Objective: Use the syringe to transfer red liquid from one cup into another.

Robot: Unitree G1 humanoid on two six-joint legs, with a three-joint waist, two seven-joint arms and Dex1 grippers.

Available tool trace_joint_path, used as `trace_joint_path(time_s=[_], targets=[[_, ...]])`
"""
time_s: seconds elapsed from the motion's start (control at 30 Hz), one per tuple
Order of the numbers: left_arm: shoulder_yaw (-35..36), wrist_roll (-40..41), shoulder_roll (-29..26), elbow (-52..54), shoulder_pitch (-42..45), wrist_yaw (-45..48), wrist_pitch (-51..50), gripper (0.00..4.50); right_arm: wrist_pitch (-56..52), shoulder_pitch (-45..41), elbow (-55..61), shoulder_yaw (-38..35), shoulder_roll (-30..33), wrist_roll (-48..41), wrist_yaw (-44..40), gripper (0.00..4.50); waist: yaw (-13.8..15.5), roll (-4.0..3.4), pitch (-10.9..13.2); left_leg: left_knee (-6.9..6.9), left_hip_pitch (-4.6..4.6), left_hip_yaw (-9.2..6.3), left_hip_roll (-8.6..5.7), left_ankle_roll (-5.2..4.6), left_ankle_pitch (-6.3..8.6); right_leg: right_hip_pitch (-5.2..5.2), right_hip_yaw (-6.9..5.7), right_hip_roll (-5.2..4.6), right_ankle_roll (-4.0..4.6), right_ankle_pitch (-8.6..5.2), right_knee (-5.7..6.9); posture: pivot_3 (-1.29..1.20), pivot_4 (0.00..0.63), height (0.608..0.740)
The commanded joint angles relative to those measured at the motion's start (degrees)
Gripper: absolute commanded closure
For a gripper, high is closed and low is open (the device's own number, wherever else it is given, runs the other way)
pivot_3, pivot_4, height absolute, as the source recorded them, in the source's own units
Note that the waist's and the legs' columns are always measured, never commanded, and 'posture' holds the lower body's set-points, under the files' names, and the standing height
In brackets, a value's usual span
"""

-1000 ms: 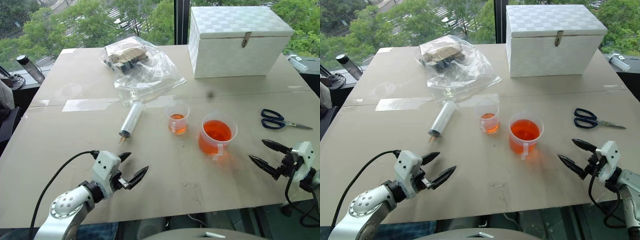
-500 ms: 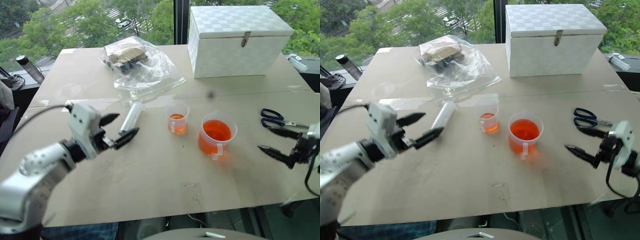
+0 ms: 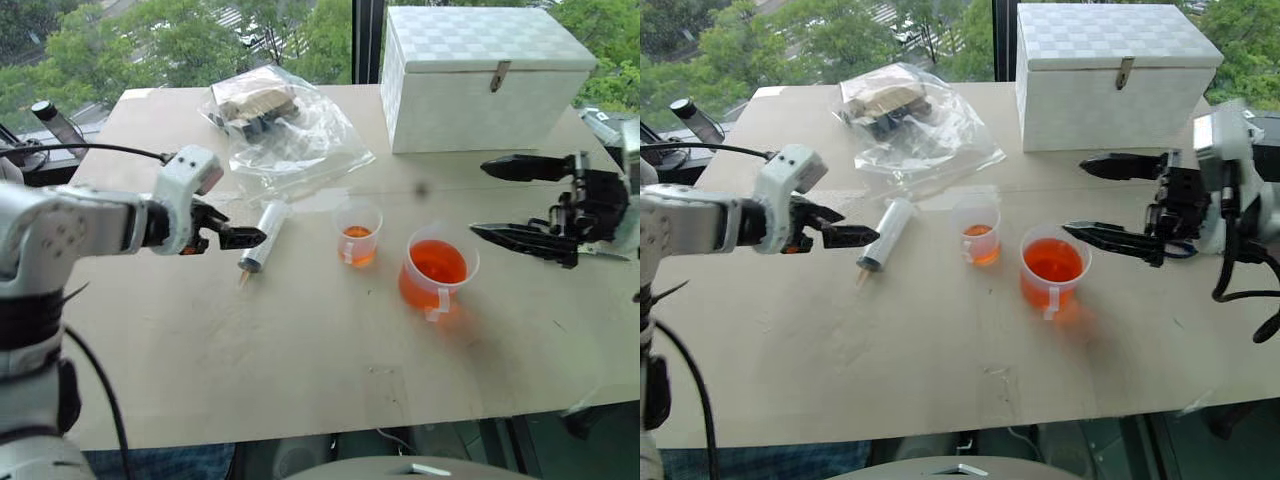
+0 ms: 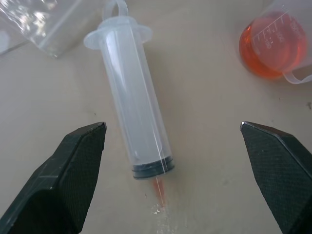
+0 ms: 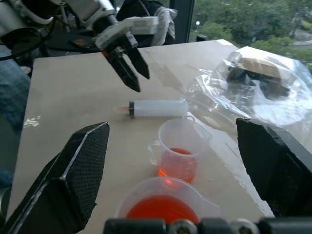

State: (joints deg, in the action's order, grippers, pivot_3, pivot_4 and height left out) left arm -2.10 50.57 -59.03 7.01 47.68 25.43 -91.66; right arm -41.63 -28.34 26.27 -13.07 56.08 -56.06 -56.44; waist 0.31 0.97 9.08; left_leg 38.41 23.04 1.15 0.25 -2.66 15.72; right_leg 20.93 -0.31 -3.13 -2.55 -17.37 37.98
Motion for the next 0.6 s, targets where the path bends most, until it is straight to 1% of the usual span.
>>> trace_joint_path(time_s=[0.03,0.13,0.3,0.5,0.6], targets=[[-6.8,-3.7,1.0,-7.2,6.2,-0.4,-0.8,0.00,-1.6,-3.6,1.7,1.6,0.9,-0.7,-0.3,0.08,0.0,0.02,0.0,0.00,0.12,0.02,0.00,0.00,0.00,0.15,0.03,0.00,0.00,0.00,0.01,0.00,0.150,0.740],[-13.0,-8.2,4.0,-14.9,11.9,0.2,-0.8,0.00,-3.0,-6.1,2.8,4.1,0.5,-0.4,0.2,0.08,0.1,0.01,0.0,0.29,0.87,0.00,-0.01,0.06,-0.05,0.87,0.02,0.02,-0.02,0.01,0.33,0.00,0.150,0.740],[-19.8,-13.3,6.9,-23.8,17.4,4.2,-0.3,0.00,-3.4,-6.4,3.5,5.2,0.1,0.5,0.5,0.08,0.1,0.08,0.0,0.35,0.91,0.02,-0.01,0.05,-0.05,0.86,0.01,0.03,-0.03,0.00,0.52,0.00,0.150,0.740],[-30.3,-22.9,11.1,-35.1,23.1,12.9,8.3,0.00,-2.6,-4.8,4.2,6.0,0.0,3.4,0.9,0.08,0.4,0.10,0.0,0.53,0.90,0.02,-0.03,0.05,-0.05,0.86,0.00,0.06,-0.04,-0.01,0.50,0.00,0.150,0.740],[-33.1,-27.2,13.6,-40.6,25.5,16.8,12.1,0.00,-2.6,-4.4,4.4,5.9,-0.1,4.3,1.4,0.08,0.4,0.13,0.1,0.59,0.91,0.04,-0.03,0.04,-0.04,0.86,0.01,0.06,-0.04,-0.01,0.52,0.00,0.150,0.740]])
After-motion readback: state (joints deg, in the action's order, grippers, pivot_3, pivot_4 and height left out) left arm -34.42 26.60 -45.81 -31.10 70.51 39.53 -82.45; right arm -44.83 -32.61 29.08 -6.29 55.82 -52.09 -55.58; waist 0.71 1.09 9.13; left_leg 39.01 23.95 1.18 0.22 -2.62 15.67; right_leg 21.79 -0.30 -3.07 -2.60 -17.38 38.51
